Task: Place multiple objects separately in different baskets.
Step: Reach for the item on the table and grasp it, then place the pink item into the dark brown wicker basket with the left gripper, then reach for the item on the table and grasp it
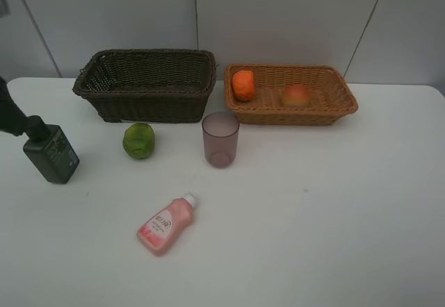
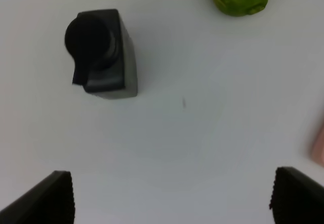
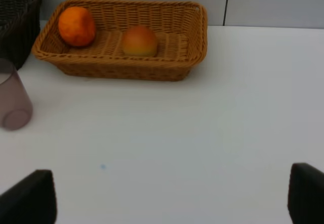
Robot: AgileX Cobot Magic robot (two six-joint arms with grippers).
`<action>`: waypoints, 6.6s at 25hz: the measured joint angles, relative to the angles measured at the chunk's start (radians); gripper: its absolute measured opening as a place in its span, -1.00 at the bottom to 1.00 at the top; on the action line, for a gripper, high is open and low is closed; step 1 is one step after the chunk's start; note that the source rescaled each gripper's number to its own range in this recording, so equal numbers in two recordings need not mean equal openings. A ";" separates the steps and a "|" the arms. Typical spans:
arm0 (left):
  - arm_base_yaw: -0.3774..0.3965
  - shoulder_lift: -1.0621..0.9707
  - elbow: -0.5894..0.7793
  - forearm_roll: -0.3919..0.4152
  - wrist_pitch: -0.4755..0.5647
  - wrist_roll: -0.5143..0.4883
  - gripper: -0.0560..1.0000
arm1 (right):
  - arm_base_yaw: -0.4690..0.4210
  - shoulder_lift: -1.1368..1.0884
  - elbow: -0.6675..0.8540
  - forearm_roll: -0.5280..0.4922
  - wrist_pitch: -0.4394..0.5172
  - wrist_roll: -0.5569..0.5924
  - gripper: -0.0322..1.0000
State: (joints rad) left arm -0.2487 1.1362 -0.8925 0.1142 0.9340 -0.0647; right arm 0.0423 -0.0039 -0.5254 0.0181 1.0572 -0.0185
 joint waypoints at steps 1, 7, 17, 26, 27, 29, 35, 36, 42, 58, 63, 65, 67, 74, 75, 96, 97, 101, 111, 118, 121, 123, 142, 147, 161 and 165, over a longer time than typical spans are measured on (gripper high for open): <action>-0.044 0.054 -0.027 0.039 0.000 -0.033 1.00 | 0.000 0.000 0.000 0.000 0.000 0.000 0.94; -0.131 0.291 -0.198 0.144 0.065 -0.174 1.00 | 0.000 0.000 0.000 0.000 0.000 0.000 0.94; 0.022 0.322 -0.230 0.162 0.080 -0.166 1.00 | 0.000 0.000 0.000 0.000 0.000 0.000 0.94; 0.157 0.370 -0.202 0.093 -0.024 -0.081 1.00 | 0.000 0.000 0.000 0.000 0.000 0.000 0.94; 0.162 0.380 -0.186 0.089 -0.054 -0.081 1.00 | 0.000 0.000 0.000 0.000 0.000 0.000 0.94; 0.165 0.402 -0.152 0.077 -0.117 -0.081 1.00 | 0.000 0.000 0.000 0.000 0.000 0.000 0.94; 0.165 0.492 -0.095 0.058 -0.227 -0.078 1.00 | 0.000 0.000 0.000 0.000 0.000 0.001 0.94; 0.165 0.508 -0.094 0.058 -0.233 -0.078 1.00 | 0.000 0.000 0.000 0.000 0.000 0.001 0.94; 0.165 0.587 -0.093 0.056 -0.251 -0.078 1.00 | 0.000 0.000 0.000 0.000 0.000 0.001 0.94; 0.165 0.661 -0.093 0.041 -0.306 -0.078 0.66 | 0.000 0.000 0.000 0.000 0.000 0.001 0.94; 0.165 0.662 -0.093 0.041 -0.320 -0.078 0.13 | 0.000 0.000 0.000 0.000 0.000 0.001 0.94; 0.165 0.662 -0.093 0.040 -0.323 -0.078 0.13 | 0.000 0.000 0.000 0.000 0.000 0.001 0.94; 0.165 0.662 -0.093 0.040 -0.328 -0.078 0.13 | 0.000 0.000 0.000 0.000 0.000 0.001 0.94; 0.165 0.662 -0.093 0.040 -0.331 -0.078 0.13 | 0.000 0.000 0.000 0.000 0.000 0.001 0.94; 0.165 0.662 -0.093 0.040 -0.332 -0.078 0.13 | 0.000 0.000 0.000 0.000 0.000 0.001 0.94; 0.100 0.644 -0.514 -0.045 -0.057 -0.109 0.13 | 0.000 0.000 0.000 0.000 0.000 0.002 0.94; 0.090 0.644 -0.547 -0.044 -0.056 -0.109 0.13 | 0.000 0.000 0.000 0.000 0.000 0.002 0.94; 0.041 0.644 -0.649 -0.045 -0.059 -0.103 0.13 | 0.000 0.000 0.000 0.000 0.000 0.002 0.94; -0.033 0.786 -0.786 -0.038 -0.141 -0.053 0.13 | 0.000 0.000 0.000 0.000 0.000 0.002 0.94; -0.069 0.921 -0.789 -0.036 -0.307 -0.007 0.13 | 0.000 0.000 0.000 0.000 0.000 0.002 0.94; -0.071 0.970 -0.790 -0.036 -0.365 0.005 0.13 | 0.000 0.000 0.000 0.000 0.000 0.002 0.94; -0.071 1.001 -0.790 -0.035 -0.394 0.005 0.13 | 0.000 0.000 0.000 0.000 0.000 0.003 0.94; -0.071 1.125 -0.793 -0.069 -0.577 0.013 0.13 | 0.000 0.000 0.000 0.000 0.000 0.003 0.94; -0.071 1.108 -0.793 -0.079 -0.577 0.013 0.67 | 0.000 0.000 0.000 0.000 0.000 0.003 0.94; -0.111 0.934 -0.795 -0.086 -0.332 0.065 0.92 | 0.000 0.000 0.000 0.000 0.000 0.003 0.94; -0.174 0.912 -0.796 -0.090 -0.241 0.099 0.92 | 0.000 0.000 0.000 0.000 0.000 0.003 0.94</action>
State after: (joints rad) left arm -0.4231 2.0480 -1.6889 0.0245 0.6928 0.0339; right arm 0.0423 -0.0039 -0.5254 0.0181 1.0572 -0.0159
